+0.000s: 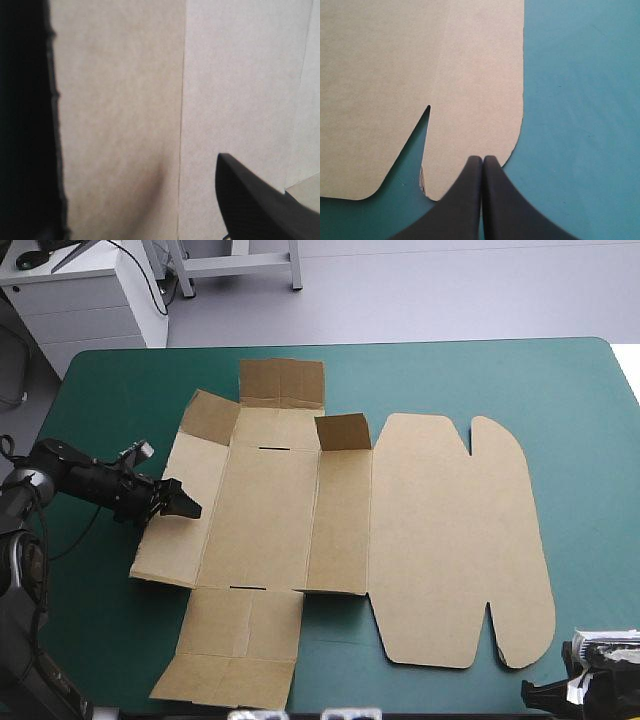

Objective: Fold the box

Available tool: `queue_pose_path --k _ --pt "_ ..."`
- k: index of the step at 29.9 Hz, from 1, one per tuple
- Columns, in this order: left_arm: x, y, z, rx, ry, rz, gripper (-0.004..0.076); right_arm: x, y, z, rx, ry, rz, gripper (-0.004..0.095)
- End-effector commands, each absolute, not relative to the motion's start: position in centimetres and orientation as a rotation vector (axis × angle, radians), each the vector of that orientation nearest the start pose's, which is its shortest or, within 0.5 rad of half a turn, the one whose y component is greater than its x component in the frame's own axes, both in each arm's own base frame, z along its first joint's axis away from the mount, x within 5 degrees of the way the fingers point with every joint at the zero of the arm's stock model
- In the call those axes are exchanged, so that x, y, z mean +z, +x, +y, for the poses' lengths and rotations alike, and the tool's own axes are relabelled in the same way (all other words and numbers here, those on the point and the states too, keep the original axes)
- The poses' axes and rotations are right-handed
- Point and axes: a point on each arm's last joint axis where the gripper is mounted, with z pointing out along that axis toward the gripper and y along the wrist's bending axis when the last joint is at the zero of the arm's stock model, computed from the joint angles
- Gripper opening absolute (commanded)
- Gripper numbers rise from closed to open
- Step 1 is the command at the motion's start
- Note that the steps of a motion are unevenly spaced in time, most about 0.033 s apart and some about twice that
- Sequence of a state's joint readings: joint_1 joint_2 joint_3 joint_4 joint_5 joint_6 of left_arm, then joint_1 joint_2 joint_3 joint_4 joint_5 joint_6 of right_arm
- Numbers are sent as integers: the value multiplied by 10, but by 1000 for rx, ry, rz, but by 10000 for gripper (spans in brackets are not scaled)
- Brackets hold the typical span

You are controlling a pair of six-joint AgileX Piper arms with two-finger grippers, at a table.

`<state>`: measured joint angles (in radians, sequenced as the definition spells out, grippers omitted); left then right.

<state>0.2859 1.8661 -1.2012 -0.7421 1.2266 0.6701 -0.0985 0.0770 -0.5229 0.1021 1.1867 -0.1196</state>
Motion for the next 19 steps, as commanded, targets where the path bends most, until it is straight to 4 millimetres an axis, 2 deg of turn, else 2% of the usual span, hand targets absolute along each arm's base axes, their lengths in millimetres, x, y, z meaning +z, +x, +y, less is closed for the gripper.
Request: queue_pose_path --k 1,3,6,7,8,12,15,19 --pt "196 329 30 -1076 128 2890 426 285 3 8 0 -35 2155 -19" --pt "196 330 29 -1078 126 2888 342 285 3 8 0 -35 2155 -19" --pt "197 329 28 -1099 122 2882 131 285 3 8 0 -35 2155 -19" --pt "197 329 28 -1103 127 2883 32 285 3 8 0 -35 2155 -19" --pt "197 329 28 -1102 155 2876 -6 285 3 8 0 -35 2155 -19" --pt "198 329 25 -1102 178 2866 -8 285 3 8 0 -35 2155 -19" --pt "204 333 20 -1067 266 2849 -8 285 3 8 0 -35 2155 -19" --pt "227 342 4 -987 454 2779 -8 285 3 8 0 -35 2155 -19"
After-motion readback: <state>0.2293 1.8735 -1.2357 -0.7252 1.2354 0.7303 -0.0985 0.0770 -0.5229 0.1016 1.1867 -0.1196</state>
